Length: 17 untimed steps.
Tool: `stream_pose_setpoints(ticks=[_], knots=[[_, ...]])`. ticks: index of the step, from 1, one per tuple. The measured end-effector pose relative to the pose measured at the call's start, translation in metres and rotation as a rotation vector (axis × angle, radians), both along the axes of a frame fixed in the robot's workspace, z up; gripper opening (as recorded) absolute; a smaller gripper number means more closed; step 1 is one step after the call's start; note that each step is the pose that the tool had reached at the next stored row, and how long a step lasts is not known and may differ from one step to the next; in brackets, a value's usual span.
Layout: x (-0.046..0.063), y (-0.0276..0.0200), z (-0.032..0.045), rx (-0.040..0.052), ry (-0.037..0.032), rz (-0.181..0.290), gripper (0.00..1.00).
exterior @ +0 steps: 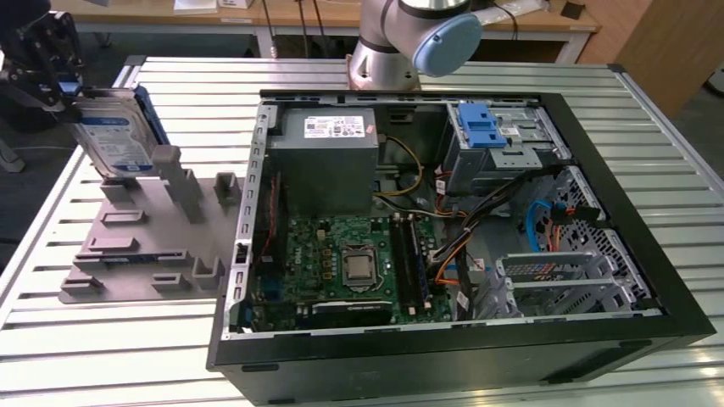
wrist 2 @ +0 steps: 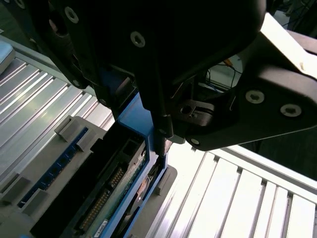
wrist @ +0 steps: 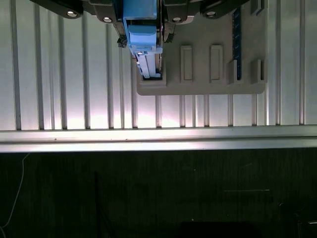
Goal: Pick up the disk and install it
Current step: 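Pick up the disk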
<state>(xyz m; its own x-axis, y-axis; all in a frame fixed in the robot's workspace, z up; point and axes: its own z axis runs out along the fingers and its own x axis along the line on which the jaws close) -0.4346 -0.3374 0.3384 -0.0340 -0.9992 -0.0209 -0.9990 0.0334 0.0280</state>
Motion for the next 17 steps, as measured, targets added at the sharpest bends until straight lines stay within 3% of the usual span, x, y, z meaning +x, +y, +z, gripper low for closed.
stream_pose_setpoints(ticks=[17], knots=[[0.000, 0.0000, 0.0122, 0.0077, 0.0001, 0.000, 0.36]])
